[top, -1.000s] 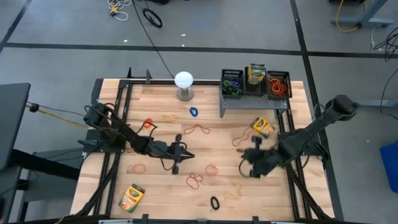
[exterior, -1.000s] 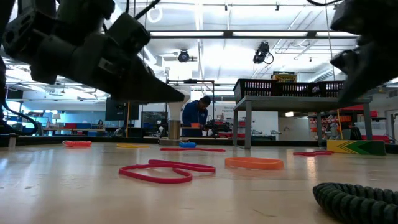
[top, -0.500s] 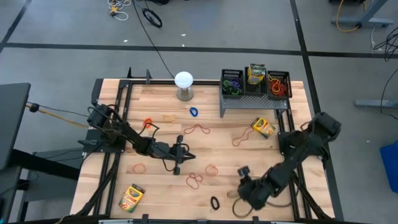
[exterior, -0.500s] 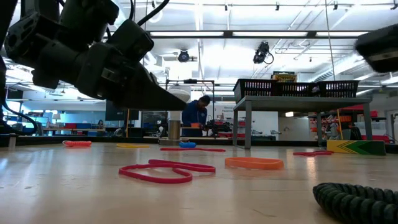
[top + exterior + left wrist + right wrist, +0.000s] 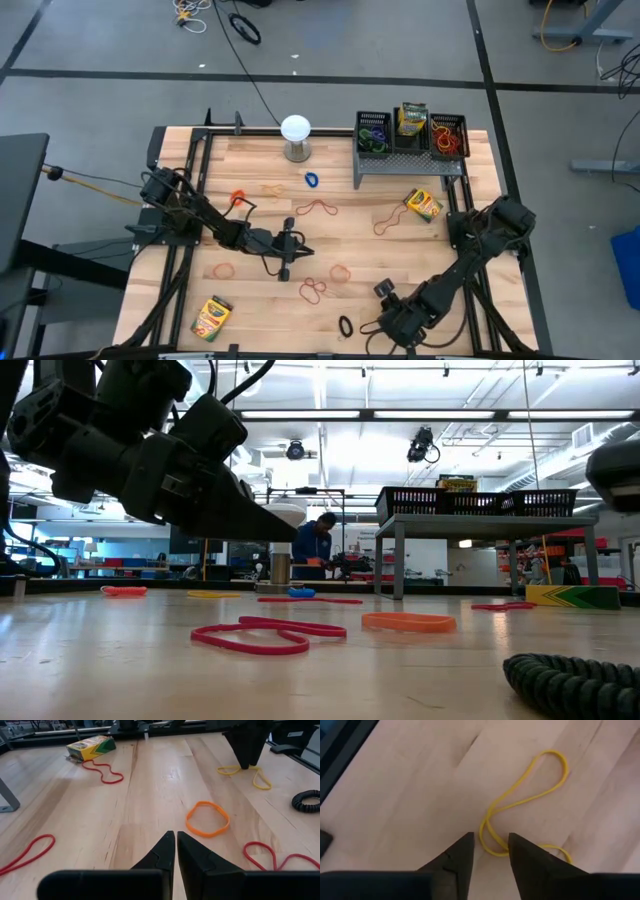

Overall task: Pick & Place Office Desk Supplies
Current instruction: Put the yellow rubberband into the right black basket on the shelf

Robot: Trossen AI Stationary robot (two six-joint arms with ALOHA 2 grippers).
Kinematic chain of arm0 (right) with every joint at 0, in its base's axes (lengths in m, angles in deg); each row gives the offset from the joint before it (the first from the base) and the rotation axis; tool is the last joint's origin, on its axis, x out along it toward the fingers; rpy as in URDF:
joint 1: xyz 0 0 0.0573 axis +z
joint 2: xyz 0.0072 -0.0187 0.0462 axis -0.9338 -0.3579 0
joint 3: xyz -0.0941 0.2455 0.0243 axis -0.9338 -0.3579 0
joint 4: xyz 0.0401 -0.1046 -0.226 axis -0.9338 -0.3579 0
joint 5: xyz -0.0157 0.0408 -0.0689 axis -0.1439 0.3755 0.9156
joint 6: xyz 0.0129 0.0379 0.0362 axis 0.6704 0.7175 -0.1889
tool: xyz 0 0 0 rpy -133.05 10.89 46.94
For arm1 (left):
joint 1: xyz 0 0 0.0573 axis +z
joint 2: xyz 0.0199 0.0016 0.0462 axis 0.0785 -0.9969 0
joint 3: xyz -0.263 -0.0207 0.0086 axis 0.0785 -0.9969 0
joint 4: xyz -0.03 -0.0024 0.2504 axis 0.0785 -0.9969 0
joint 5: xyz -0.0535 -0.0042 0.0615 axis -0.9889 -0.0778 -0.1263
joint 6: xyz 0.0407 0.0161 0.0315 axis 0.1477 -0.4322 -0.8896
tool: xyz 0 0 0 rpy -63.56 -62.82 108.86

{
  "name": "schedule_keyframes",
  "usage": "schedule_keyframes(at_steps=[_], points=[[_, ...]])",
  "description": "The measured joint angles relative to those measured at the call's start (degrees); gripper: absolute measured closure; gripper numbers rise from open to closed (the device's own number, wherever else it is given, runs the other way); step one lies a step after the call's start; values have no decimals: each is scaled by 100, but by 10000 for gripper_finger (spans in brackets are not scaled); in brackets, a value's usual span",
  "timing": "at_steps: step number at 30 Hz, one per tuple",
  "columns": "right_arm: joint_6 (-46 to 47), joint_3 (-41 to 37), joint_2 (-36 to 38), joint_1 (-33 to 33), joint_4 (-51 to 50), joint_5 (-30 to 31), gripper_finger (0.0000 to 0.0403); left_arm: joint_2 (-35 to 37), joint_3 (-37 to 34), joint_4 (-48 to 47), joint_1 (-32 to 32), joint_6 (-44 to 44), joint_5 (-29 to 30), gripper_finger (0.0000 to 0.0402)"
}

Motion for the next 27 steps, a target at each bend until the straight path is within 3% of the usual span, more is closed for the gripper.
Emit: schedule_keyframes(at_steps=[4,11,27], points=[[-66,2,-17,-54,9,-81,303,0,-1,-5,0,-4,13,376],[-173,0,-20,-78,16,-16,394,0,-2,-69,-2,34,-8,376],[42,-26,1114,-77,-627,881,400,0,-59,-68,-13,154,277,378]])
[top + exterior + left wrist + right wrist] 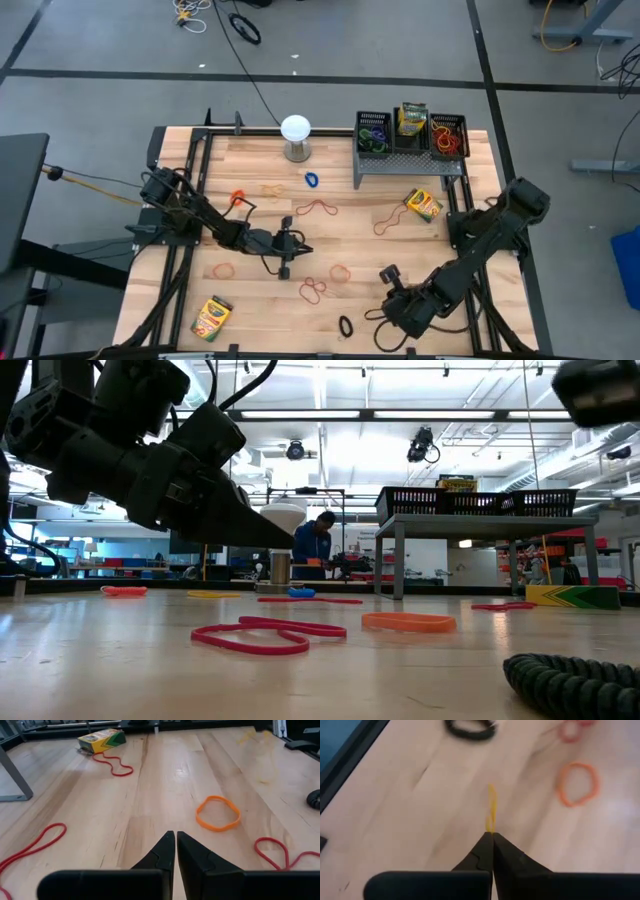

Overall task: Pick & Place Office Desk Supplies
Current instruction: Put the yellow rubberband into the right black basket on the shelf

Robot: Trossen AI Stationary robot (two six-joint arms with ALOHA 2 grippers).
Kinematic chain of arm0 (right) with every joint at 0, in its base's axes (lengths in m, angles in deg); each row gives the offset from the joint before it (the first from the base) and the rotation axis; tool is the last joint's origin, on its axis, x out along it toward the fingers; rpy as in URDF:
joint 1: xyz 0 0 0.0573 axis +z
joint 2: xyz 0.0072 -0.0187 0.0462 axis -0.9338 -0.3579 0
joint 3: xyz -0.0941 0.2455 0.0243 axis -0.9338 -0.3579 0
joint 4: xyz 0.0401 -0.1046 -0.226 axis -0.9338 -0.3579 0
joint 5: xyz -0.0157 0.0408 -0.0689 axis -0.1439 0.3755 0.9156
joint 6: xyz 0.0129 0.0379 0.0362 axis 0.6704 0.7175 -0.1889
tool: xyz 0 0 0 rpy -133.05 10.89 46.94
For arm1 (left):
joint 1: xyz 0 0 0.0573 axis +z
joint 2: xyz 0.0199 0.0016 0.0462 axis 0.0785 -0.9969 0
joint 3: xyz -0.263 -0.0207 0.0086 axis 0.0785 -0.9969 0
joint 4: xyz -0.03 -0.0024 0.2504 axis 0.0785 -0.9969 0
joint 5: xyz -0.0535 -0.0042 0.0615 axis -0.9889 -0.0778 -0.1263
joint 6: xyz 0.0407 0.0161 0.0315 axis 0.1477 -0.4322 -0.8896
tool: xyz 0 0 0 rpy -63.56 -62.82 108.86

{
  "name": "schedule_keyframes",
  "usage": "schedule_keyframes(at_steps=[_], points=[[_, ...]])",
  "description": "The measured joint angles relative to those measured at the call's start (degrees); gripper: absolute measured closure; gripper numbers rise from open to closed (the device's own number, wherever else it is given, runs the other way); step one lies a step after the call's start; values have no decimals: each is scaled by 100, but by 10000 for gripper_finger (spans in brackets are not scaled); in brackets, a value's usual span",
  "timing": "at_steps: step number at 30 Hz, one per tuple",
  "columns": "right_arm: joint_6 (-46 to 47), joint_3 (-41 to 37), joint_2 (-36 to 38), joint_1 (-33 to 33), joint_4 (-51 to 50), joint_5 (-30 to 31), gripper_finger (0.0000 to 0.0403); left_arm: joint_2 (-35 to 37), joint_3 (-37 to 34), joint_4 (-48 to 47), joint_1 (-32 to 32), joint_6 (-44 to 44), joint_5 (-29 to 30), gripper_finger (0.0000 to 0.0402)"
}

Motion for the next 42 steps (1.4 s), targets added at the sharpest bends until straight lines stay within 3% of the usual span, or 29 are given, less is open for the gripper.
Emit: schedule_keyframes(at_steps=[12,20,28,37,42], points=[[696,0,1563,-186,-1230,1721,401,0,108,22,9,-7,-6,379],[2105,137,2830,-1161,-2934,2856,402,0,116,0,13,-21,-6,379],[2941,1559,3014,-3184,-5643,3187,403,0,116,0,13,-21,3,379],[1171,1789,2919,-6882,-5660,2714,403,0,116,2,13,-23,9,379],[530,1790,2835,-7959,-5238,2683,403,0,118,-15,13,-180,14,379]])
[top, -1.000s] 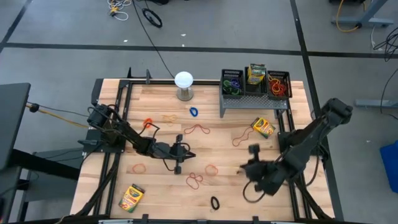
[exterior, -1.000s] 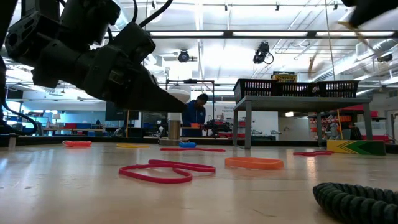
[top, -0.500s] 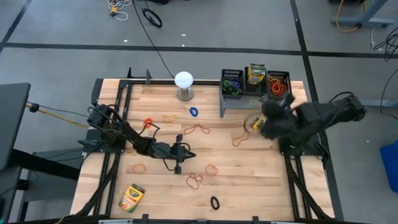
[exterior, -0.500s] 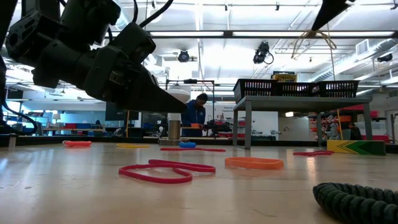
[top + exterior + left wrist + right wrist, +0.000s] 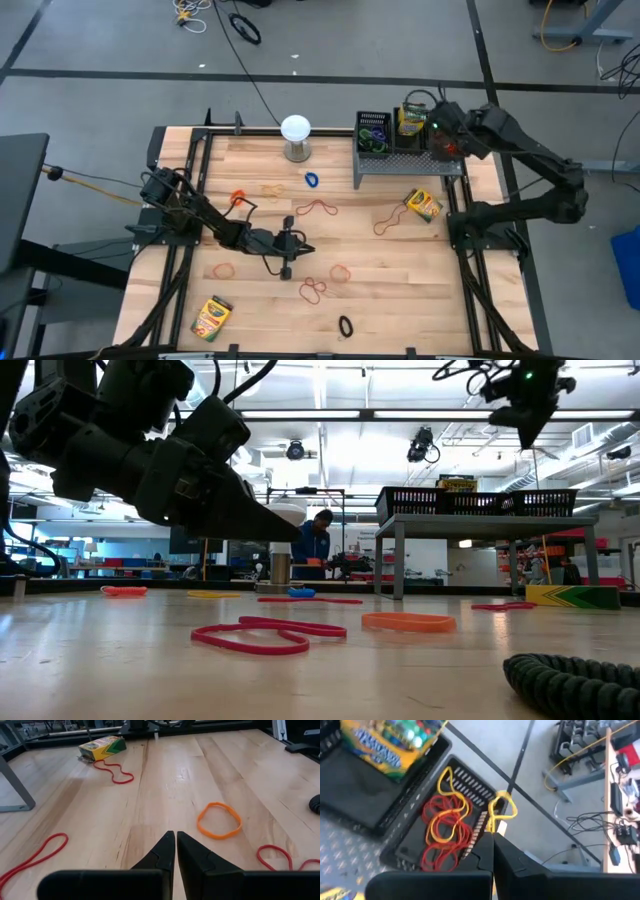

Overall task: Pick & Place Office Desk Supplies
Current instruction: Put the yellow rubberband into the right black basket on the shelf

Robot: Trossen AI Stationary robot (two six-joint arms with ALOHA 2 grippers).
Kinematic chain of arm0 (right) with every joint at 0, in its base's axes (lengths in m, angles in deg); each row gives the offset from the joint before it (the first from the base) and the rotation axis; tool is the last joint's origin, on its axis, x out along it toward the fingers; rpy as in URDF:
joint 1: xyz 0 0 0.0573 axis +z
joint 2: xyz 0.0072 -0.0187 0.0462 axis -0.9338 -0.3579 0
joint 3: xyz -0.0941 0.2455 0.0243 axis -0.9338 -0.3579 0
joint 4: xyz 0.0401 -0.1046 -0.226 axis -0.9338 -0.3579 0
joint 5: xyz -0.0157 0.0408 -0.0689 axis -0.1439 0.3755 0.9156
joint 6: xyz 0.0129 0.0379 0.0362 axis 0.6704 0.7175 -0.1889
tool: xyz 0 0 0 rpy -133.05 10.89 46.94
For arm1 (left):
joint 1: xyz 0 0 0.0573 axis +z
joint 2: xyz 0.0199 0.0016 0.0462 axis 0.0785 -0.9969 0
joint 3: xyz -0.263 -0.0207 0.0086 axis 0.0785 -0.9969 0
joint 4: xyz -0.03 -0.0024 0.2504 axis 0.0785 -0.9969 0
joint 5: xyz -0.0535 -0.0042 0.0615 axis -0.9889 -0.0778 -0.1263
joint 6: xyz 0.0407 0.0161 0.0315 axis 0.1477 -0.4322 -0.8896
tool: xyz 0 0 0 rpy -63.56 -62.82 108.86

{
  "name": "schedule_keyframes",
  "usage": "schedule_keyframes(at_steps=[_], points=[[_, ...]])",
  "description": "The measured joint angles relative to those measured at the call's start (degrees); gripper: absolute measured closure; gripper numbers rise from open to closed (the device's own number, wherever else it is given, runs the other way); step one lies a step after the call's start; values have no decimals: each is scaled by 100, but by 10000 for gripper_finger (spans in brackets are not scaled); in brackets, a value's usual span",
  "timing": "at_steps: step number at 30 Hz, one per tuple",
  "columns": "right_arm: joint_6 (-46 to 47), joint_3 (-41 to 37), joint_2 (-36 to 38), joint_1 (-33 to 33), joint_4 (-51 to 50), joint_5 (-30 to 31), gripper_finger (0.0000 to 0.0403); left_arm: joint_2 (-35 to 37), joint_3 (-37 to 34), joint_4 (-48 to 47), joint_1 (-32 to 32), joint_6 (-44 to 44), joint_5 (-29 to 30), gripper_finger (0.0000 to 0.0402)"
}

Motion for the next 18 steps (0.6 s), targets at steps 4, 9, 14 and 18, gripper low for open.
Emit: schedule_keyframes(at_steps=[4,9,14,18], points=[[-185,0,-259,-397,165,-53,403,0,0,-18,0,20,0,379],[-187,-2,-793,-828,168,-55,403,0,0,-28,-4,30,-17,379],[-232,-4,-1204,-1056,169,-124,397,0,0,-28,-4,30,-17,379],[-140,-4,-1402,-1144,169,-198,366,0,0,-26,-4,32,-20,379]])
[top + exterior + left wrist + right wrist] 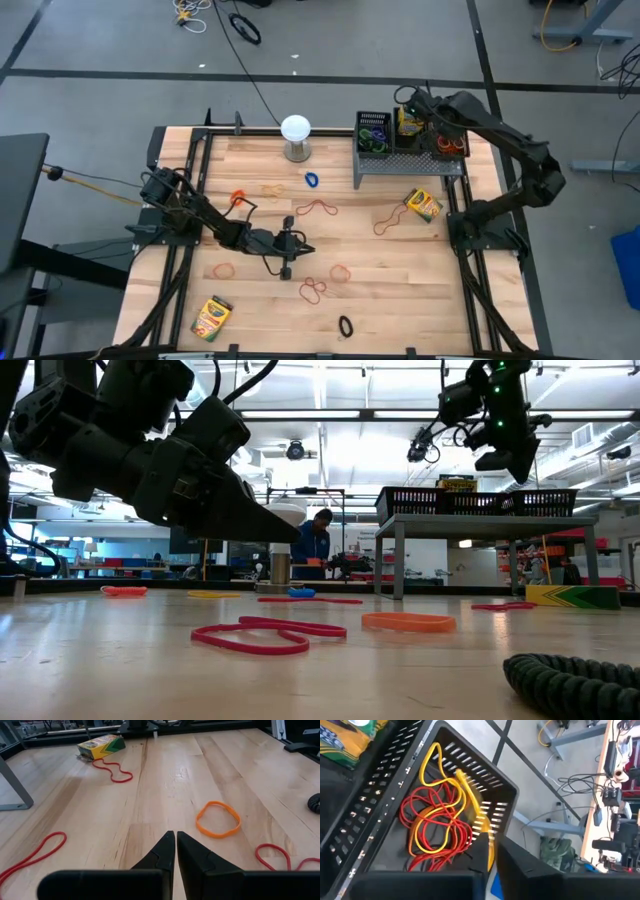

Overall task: Pick & Place Office Desk Supplies
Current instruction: Put the yellow rubberband into the right black basket on the shelf, then put the blue spring keychain into the left black basket on the shelf

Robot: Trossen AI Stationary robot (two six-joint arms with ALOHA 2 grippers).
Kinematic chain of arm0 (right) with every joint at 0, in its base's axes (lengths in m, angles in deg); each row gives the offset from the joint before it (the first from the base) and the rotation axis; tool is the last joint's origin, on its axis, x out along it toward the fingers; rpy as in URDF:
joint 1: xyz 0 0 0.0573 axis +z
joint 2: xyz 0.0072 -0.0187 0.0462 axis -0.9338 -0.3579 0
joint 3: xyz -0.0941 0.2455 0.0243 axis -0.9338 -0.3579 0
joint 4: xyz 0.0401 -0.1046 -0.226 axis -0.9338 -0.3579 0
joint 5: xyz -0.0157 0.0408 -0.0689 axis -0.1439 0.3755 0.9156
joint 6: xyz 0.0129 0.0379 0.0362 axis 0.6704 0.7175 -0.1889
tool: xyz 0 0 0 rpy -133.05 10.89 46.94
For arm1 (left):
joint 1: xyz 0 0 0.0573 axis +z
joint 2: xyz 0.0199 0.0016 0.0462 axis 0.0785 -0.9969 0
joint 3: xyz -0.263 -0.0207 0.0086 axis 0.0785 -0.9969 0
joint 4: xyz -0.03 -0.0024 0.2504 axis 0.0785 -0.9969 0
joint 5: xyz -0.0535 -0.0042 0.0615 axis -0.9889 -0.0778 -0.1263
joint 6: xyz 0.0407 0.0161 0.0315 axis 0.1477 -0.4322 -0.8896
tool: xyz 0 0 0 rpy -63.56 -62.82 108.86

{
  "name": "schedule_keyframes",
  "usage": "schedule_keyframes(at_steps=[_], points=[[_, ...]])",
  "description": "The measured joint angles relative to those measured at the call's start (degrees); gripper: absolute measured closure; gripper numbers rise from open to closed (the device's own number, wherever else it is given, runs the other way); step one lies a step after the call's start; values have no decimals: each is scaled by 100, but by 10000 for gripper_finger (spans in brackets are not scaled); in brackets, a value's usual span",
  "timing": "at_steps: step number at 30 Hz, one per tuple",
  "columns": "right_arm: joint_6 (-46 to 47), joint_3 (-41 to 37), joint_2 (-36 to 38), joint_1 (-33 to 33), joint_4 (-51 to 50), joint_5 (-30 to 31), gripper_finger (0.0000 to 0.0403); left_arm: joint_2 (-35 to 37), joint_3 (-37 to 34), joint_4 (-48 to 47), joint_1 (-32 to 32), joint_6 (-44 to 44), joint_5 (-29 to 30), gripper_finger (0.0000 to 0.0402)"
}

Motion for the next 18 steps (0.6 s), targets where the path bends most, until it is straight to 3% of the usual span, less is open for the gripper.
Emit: schedule_keyframes(at_steps=[11,14,18], points=[[-135,-2,0,20,-21,4,265,0,0,9,52,160,11,379],[-244,-2,150,277,-85,-183,274,0,0,7,87,296,27,379],[-347,-2,544,942,152,-378,329,0,1,7,83,221,22,379]])
